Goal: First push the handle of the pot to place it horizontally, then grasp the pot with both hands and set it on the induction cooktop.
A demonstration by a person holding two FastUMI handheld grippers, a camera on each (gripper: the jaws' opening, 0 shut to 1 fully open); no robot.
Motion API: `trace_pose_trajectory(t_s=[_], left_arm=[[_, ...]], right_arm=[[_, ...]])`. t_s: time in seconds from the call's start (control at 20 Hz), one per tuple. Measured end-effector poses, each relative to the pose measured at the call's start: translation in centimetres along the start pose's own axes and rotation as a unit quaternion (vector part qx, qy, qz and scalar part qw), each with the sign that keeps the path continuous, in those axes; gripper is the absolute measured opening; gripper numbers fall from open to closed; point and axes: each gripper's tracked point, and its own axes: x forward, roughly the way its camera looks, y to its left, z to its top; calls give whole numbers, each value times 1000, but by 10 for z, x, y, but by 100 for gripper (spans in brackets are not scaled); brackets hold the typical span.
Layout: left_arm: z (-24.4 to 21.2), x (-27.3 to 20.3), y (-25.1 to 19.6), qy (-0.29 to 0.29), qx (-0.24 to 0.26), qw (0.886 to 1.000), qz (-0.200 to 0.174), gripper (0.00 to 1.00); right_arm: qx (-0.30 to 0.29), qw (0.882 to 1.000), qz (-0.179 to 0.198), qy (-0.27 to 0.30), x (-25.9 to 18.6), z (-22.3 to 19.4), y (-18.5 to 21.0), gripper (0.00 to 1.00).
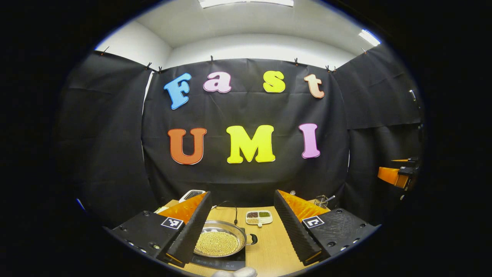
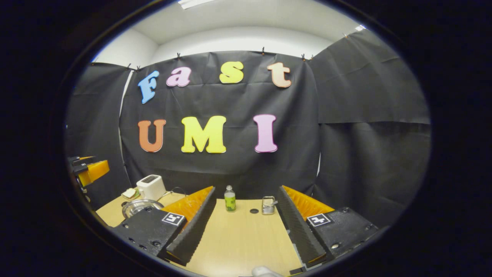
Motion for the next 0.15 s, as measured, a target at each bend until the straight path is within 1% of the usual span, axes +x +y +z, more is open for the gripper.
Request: trace_pose_trajectory(t_s=[0.15], left_arm=[[1, 1, -1, -2, 4, 1000, -3, 96]], right_arm=[[-2, 1000, 0, 1, 0, -1, 3, 100]])
